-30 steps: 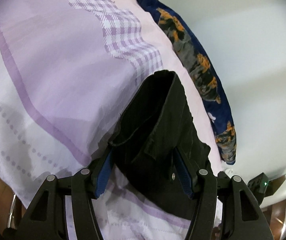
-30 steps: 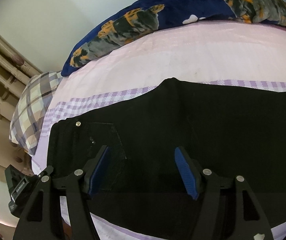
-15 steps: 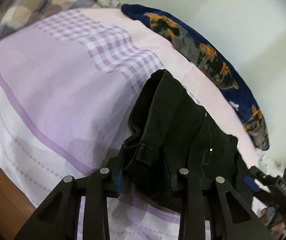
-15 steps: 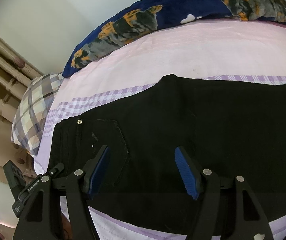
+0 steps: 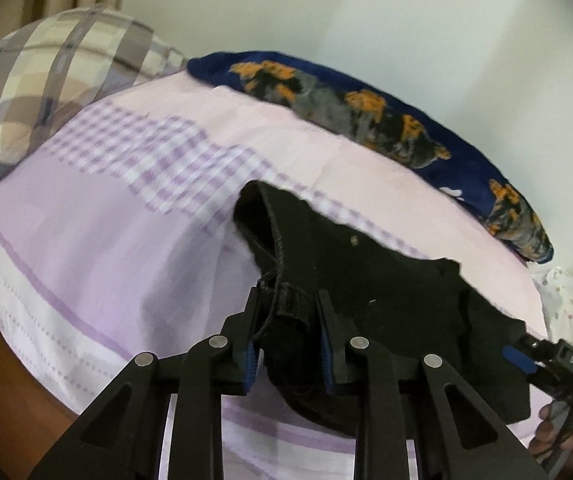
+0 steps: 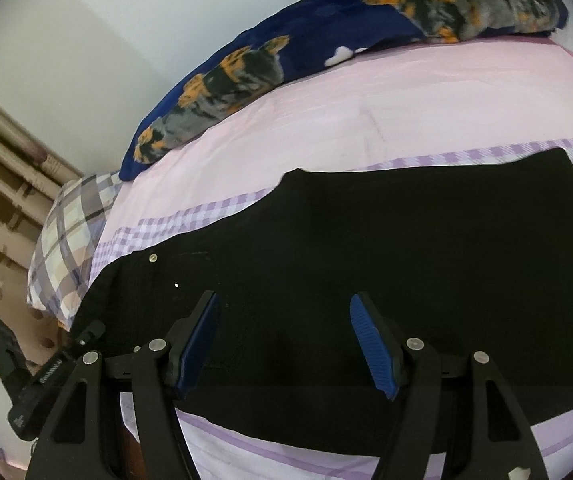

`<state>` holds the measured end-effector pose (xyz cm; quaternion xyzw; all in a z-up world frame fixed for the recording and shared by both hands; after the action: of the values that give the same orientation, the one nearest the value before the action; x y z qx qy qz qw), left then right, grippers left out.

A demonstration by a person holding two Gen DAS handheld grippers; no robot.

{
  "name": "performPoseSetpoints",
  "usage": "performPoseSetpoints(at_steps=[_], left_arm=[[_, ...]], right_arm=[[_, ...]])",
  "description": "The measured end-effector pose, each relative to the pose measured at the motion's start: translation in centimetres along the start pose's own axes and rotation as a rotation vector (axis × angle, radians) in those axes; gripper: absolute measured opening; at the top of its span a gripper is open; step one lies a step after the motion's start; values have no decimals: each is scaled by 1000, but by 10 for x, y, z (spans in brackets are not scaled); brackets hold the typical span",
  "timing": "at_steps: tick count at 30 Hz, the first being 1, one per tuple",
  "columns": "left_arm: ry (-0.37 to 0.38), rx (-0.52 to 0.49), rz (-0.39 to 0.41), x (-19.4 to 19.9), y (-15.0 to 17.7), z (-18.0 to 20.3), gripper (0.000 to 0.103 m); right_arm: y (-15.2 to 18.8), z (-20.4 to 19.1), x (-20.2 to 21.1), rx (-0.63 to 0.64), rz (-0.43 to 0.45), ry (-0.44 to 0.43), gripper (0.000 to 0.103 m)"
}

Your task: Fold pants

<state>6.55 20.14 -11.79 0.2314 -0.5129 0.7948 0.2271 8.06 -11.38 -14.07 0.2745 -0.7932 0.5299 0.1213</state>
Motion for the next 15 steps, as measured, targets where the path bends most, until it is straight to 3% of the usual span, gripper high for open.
performPoseSetpoints(at_steps=[8,15], left_arm=[[51,-63,34,9,-13,38,19],[67,-36,31,9,-18,41,19]], right_arm=[[-7,19,15,-44,33,2,65],[-9,29,21,-75,48,0,65]])
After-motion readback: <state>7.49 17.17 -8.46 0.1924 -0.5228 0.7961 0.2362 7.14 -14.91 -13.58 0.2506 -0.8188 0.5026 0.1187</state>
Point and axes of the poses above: each gripper's, at about its wrist camera, not at the fingertips, and x roughly against the way its jaws point, z to its right, y to its underside, the point moved 5 cm from there along -x, roughly the way its jaws point, and after that the axes turned 8 degrees about z, right-handed, at the moved point
